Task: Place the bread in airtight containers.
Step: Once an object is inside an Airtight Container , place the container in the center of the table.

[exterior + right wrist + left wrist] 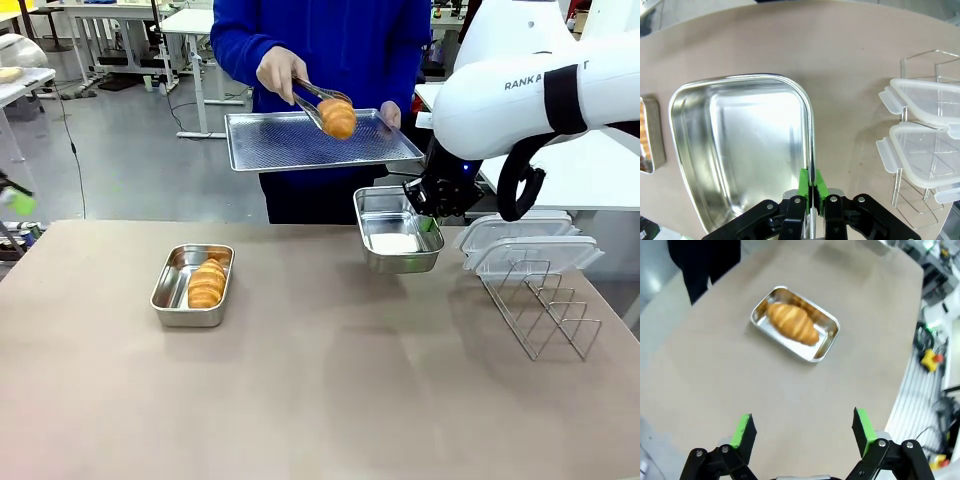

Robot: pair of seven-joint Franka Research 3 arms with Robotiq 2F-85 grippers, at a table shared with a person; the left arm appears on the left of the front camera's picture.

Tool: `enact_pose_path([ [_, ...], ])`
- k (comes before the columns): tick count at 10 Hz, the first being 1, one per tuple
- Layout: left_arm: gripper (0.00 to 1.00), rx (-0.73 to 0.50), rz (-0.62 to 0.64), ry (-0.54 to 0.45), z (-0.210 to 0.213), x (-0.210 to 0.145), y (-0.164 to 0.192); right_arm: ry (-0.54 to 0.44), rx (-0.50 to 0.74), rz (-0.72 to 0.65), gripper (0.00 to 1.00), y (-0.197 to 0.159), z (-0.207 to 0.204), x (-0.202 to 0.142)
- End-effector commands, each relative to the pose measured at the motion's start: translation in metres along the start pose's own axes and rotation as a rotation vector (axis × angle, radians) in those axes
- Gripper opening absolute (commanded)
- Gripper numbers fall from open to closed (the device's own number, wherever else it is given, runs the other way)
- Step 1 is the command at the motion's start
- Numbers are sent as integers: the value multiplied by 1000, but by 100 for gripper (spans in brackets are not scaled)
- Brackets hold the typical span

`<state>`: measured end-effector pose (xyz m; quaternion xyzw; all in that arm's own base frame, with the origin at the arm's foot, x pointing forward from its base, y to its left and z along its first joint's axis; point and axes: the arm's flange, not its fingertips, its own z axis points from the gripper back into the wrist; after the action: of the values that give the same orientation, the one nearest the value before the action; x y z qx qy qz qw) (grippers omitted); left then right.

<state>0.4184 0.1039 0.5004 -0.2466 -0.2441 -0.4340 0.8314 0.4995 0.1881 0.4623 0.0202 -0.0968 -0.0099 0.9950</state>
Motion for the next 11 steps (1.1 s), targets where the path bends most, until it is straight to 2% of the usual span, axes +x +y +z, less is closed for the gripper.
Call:
enact_pose_path([
  [1, 100, 10, -109, -90, -4, -14, 14, -12, -11, -1, 0, -1, 3, 1],
  [3, 100, 12, -170, -209, -9, -34, 13, -12, -11, -1, 0, -1, 3, 1],
  [6, 100, -5, -162, -275, -10, -31, 9, -12, -11, -1, 0, -1, 3, 1],
  [7, 100, 18, -158, -211, -7, -33, 11, -12, -11, -1, 0, -1, 3, 1],
  [11, 100, 18, -158, -211, -7, -33, 11, -12, -11, -1, 0, -1, 3, 1],
])
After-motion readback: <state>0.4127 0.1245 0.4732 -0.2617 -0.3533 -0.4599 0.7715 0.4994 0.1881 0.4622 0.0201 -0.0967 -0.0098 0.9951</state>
